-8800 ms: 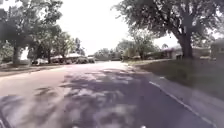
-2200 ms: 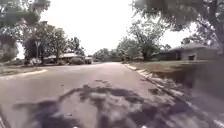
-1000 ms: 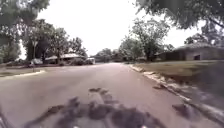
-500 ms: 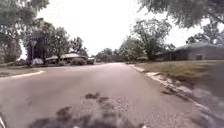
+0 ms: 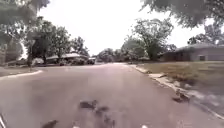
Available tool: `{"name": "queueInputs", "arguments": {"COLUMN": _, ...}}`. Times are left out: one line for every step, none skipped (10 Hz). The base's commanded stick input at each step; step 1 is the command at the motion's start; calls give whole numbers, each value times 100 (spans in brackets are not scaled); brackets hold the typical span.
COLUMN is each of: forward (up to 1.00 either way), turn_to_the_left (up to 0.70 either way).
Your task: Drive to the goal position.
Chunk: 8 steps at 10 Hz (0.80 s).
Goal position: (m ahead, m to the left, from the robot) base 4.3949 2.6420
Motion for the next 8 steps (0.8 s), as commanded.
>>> {"name": "queueInputs", "arguments": {"forward": 69, "turn_to_the_left": 3}}
{"name": "queueInputs", "arguments": {"forward": 69, "turn_to_the_left": 3}}
{"name": "queueInputs", "arguments": {"forward": 69, "turn_to_the_left": 3}}
{"name": "queueInputs", "arguments": {"forward": 69, "turn_to_the_left": 3}}
{"name": "queueInputs", "arguments": {"forward": 69, "turn_to_the_left": 3}}
{"name": "queueInputs", "arguments": {"forward": 69, "turn_to_the_left": 3}}
{"name": "queueInputs", "arguments": {"forward": 69, "turn_to_the_left": 3}}
{"name": "queueInputs", "arguments": {"forward": 69, "turn_to_the_left": 8}}
